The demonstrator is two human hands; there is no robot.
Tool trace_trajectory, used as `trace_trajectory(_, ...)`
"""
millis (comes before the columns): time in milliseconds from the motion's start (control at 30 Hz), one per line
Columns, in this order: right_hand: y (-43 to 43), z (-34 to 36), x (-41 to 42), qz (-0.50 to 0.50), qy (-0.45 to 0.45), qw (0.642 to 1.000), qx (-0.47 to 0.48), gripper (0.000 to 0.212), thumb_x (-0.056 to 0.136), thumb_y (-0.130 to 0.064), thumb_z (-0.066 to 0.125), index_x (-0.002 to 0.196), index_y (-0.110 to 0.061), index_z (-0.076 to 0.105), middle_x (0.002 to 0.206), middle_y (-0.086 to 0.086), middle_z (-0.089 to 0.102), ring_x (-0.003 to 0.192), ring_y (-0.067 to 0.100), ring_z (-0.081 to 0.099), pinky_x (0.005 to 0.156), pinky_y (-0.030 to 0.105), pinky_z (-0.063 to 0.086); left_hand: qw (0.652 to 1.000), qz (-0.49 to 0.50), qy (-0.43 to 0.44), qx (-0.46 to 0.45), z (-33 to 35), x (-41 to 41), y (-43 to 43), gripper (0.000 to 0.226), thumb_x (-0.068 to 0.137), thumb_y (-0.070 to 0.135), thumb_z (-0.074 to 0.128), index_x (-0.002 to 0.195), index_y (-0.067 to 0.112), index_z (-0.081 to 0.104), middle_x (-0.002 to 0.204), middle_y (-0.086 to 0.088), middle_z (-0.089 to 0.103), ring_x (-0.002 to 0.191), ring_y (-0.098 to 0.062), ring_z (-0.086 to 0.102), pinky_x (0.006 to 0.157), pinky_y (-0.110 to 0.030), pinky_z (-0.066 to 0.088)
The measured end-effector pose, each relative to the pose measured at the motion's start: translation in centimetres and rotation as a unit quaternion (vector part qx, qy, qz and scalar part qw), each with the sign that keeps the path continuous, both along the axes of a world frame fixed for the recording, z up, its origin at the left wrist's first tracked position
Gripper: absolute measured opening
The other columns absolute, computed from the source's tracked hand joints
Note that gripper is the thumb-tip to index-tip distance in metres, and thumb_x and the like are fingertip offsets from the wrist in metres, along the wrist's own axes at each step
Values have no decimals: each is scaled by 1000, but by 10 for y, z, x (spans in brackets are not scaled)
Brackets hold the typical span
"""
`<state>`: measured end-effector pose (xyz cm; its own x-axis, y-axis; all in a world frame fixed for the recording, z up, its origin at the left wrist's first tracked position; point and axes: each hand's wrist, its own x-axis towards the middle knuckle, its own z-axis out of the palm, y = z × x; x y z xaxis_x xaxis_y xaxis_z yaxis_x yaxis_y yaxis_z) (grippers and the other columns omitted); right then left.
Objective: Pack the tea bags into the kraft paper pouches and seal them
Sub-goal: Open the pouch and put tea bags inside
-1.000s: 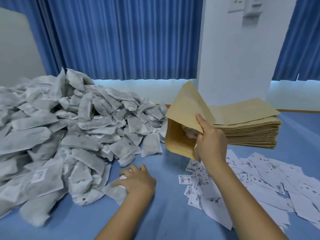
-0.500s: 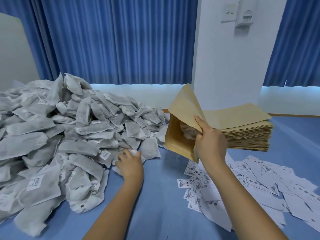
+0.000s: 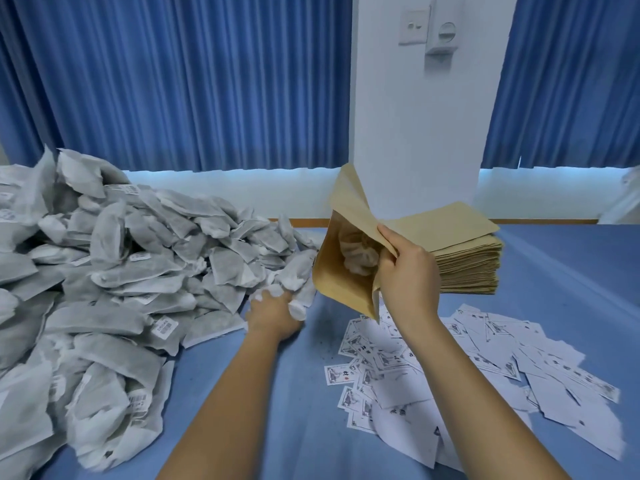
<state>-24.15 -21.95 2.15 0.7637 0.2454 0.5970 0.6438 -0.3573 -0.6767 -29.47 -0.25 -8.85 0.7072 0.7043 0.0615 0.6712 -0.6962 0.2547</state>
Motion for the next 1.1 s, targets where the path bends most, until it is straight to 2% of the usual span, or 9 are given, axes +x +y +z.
trace_trajectory(200, -3, 16, 2, 40, 35, 984, 168, 40, 89, -1, 46, 110, -24, 71, 77, -12, 70, 57, 5, 48, 56, 26, 40, 997, 3, 0, 83, -4, -4, -15, 49, 84, 28, 55, 132, 28, 45, 129, -16, 36, 113, -39, 39, 92, -42, 44)
trace_trajectory(367, -1, 19, -1, 75, 99, 969, 213, 50, 84, 3, 40, 53, -37, 42, 37, -13, 34, 48, 13, 28, 47, 27, 33, 964, 37, -238, 109, 5, -19, -45, 43, 80, 12, 58, 123, 17, 58, 123, -18, 43, 107, -37, 39, 84, -38, 42)
trace_trajectory(433, 3, 11, 1, 79, 136, 964, 215, 49, 83, 2, 40, 46, -29, 44, 41, -11, 31, 54, 22, 30, 50, 40, 40, 902, 70, -422, 52, 31, -27, -61, 38, 77, 9, 68, 115, 11, 63, 123, -21, 45, 111, -38, 41, 83, -31, 38)
trace_trajectory(567, 9, -11, 4, 78, 177, 958, 210, 44, 83, 3, 38, 47, -23, 42, 45, -1, 33, 53, 24, 33, 53, 36, 28, 676, -12, -735, 42, 101, -54, -107, 34, 72, 2, 69, 97, 23, 61, 112, -22, 50, 104, -30, 55, 85, -10, 41)
trace_trajectory(667, 13, -21, 4, 87, 195, 952, 221, 44, 85, 4, 39, 50, -23, 41, 39, -9, 36, 52, 23, 35, 53, 35, 28, 584, -265, -754, -143, 133, -68, -149, 28, 75, 9, 67, 92, 29, 57, 101, -12, 56, 92, -24, 59, 79, -35, 50)
trace_trajectory(700, 14, -22, 2, 89, 196, 951, 224, 45, 85, 3, 42, 49, -24, 41, 38, -11, 38, 51, 20, 35, 53, 33, 27, 586, -328, -707, -222, 139, -68, -160, 26, 72, 9, 66, 90, 26, 59, 98, -6, 58, 86, -23, 58, 74, -39, 48)
trace_trajectory(767, 12, -20, -1, 103, 195, 945, 240, 41, 83, -3, 48, 46, -21, 43, 42, -11, 40, 54, 14, 33, 54, 28, 27, 675, -343, -600, -259, 143, -65, -174, 25, 66, 10, 66, 88, 21, 61, 90, 5, 62, 79, -15, 57, 72, -32, 48)
trace_trajectory(867, 6, -18, 0, 104, 218, 939, 244, 48, 83, 0, 50, 40, -20, 43, 37, -12, 39, 49, 7, 32, 45, 20, 27, 809, -286, -478, -187, 136, -58, -174, 27, 61, 15, 64, 84, 30, 61, 94, 2, 60, 83, -9, 58, 74, -27, 48)
trace_trajectory(1100, 15, -32, -12, 137, 189, 955, 185, 39, 85, 6, 41, 88, -17, 72, 66, -6, 56, 62, 17, 46, 63, 27, 36, 979, -55, -178, 79, 128, -22, -150, 19, 82, 21, 57, 99, 13, 57, 104, -13, 60, 96, -35, 56, 77, -37, 46)
